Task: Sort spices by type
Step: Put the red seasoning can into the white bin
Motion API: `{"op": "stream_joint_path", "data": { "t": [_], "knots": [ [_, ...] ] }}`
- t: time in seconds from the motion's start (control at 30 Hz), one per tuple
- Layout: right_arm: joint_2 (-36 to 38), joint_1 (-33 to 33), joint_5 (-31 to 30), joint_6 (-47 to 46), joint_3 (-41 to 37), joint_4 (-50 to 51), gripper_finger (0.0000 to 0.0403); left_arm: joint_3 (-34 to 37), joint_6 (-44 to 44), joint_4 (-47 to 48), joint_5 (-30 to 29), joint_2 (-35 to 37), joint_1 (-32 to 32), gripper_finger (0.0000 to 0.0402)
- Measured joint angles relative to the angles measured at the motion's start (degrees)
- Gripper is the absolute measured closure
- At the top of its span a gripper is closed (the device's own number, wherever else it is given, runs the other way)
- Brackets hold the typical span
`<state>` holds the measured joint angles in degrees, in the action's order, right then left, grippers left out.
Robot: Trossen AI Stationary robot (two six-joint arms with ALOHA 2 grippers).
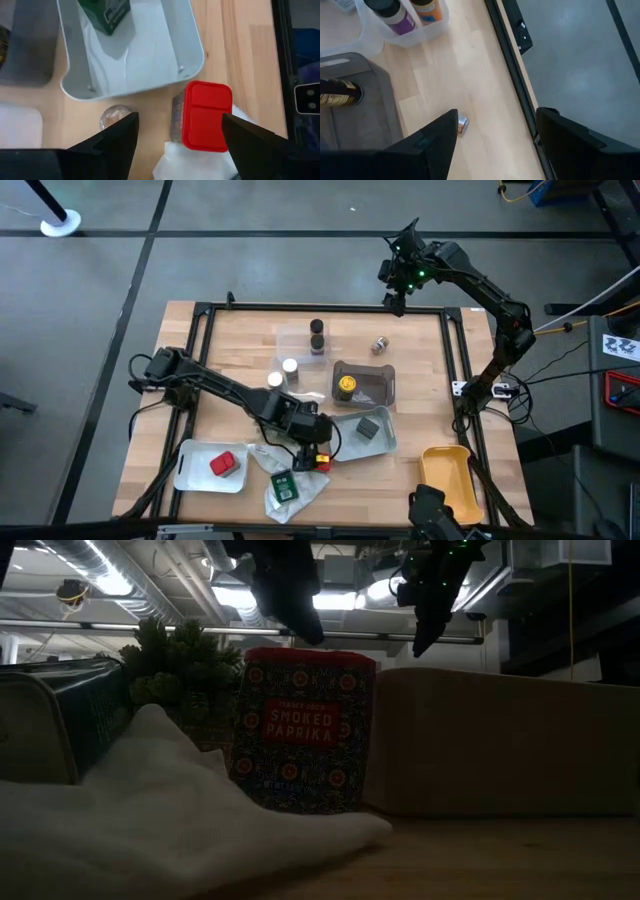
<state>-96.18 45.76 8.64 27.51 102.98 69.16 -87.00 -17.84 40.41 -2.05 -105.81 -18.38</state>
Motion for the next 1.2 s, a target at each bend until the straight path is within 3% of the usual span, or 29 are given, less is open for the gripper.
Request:
{"op": "stream_joint_path", "data": {
  "t": [0.47, 1.2],
  "knots": [
    [0.0, 0.0, 0.1, 0.1, 0.0, -0.1, 0.0136, 0.0, -3.3, -1.1, 1.5, -3.1, -2.6, 0.0135],
    [0.0, 0.0, 0.4, 0.0, 0.0, 0.0, 0.0136, 1.9, -2.6, -4.8, -1.8, -3.7, -5.2, 0.0135]
  ]
}}
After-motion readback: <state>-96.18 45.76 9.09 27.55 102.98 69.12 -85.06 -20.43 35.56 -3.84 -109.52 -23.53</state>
